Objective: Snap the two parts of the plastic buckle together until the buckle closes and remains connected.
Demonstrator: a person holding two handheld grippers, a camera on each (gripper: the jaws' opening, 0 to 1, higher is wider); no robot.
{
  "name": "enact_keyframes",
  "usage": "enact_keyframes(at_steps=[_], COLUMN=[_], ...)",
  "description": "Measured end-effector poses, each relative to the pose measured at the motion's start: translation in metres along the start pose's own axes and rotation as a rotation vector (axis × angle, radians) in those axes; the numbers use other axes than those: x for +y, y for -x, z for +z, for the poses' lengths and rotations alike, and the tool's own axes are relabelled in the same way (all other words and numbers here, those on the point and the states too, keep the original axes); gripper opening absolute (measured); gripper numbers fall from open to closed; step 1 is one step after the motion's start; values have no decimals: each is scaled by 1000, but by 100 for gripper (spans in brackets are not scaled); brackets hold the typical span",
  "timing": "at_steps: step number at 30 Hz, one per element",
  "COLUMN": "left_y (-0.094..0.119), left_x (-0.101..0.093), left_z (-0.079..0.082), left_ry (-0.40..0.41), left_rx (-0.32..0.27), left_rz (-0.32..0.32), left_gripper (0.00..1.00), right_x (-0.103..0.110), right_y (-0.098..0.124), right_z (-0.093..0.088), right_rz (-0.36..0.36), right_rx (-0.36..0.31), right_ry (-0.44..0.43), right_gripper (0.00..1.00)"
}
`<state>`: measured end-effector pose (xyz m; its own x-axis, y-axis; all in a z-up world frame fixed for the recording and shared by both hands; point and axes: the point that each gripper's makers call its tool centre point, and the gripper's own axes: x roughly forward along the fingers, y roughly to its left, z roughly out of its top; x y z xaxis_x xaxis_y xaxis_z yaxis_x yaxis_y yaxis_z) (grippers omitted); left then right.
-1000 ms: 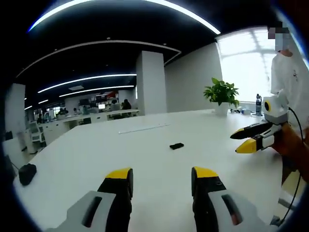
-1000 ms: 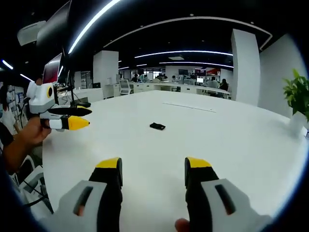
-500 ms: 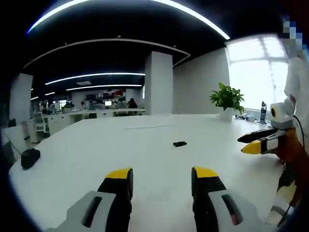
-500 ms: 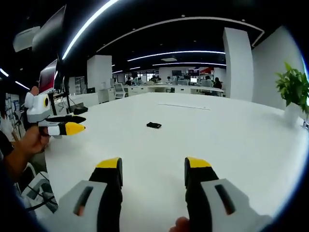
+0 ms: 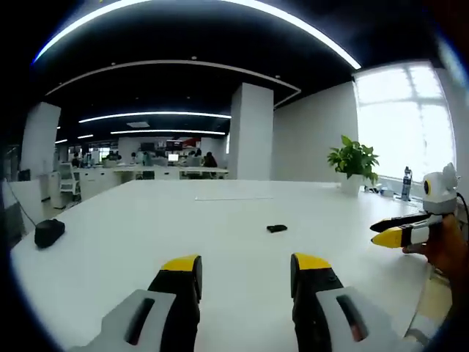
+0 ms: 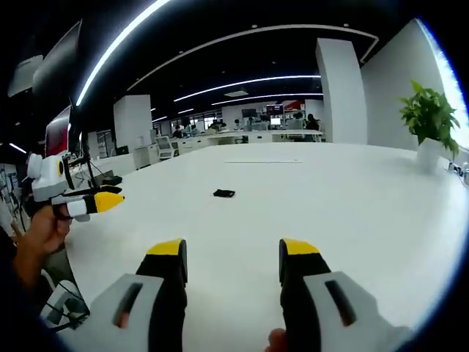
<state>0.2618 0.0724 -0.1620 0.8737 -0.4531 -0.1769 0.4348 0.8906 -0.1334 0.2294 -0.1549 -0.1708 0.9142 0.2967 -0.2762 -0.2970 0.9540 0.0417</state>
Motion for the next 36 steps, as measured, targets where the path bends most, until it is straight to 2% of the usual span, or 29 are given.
enact_keyframes(at_steps=[12, 36], left_y=[7, 12], left_x=[8, 8], left_z=[2, 1], left_ry=[-5, -3], left_rx=[-24, -27], left_rz=[40, 48], left_gripper=[49, 49], right_x=[-8, -6], right_y=[4, 10], right_z=[-4, -2], right_rz=[-51, -45], right_rx=[-5, -17], right_ry=[-3, 11], right_gripper=[52, 53])
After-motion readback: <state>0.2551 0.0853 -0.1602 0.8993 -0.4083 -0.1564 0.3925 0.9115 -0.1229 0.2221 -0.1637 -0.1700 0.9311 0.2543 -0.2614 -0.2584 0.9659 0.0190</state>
